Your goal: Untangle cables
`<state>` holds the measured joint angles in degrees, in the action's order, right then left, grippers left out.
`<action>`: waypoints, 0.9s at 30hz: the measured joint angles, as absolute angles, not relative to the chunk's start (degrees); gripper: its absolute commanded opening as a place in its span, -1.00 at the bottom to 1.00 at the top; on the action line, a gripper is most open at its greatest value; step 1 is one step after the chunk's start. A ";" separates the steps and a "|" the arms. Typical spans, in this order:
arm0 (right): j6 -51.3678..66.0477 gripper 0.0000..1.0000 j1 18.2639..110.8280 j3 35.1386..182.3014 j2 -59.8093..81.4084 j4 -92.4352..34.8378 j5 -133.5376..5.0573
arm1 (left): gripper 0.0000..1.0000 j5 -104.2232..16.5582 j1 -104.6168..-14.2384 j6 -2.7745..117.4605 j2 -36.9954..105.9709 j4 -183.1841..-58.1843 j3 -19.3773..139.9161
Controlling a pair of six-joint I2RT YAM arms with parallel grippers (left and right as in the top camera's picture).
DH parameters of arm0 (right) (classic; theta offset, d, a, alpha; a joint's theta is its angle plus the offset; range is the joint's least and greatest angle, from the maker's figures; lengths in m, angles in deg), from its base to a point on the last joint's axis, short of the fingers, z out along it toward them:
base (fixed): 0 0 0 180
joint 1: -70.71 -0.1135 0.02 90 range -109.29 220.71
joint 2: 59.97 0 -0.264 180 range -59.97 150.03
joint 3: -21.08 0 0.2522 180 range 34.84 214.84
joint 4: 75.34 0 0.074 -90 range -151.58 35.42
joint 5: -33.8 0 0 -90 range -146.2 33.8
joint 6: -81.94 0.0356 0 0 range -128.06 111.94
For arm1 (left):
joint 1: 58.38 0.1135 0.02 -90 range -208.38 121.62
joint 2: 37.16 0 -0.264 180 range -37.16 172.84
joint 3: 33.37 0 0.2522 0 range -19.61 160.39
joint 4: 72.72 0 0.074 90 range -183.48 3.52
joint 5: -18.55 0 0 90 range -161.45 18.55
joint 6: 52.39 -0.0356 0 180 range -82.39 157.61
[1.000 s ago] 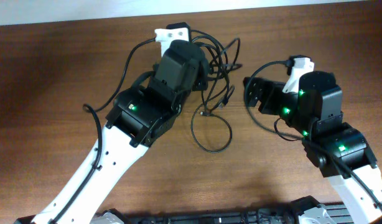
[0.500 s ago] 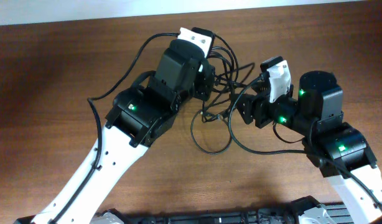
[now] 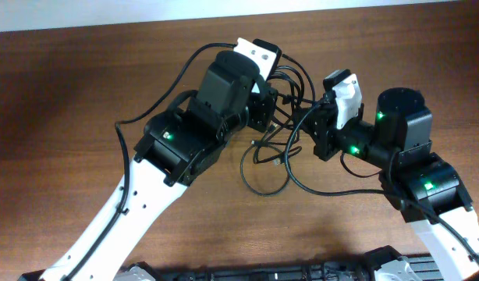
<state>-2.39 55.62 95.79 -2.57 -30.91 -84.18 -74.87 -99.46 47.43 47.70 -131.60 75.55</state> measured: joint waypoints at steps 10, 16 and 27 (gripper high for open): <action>2.53 -0.92 55.62 95.77 -8.95 -32.90 -84.38 | -1.00 -81.78 -99.70 53.92 47.70 -132.69 75.53; 2.64 -0.92 55.62 95.77 -13.17 -30.67 -82.63 | -1.00 -86.41 -99.87 64.59 47.70 -133.90 75.53; 5.68 -0.31 55.62 95.77 -12.97 -24.20 -71.49 | -1.00 -90.58 -99.87 73.83 47.70 -135.51 75.55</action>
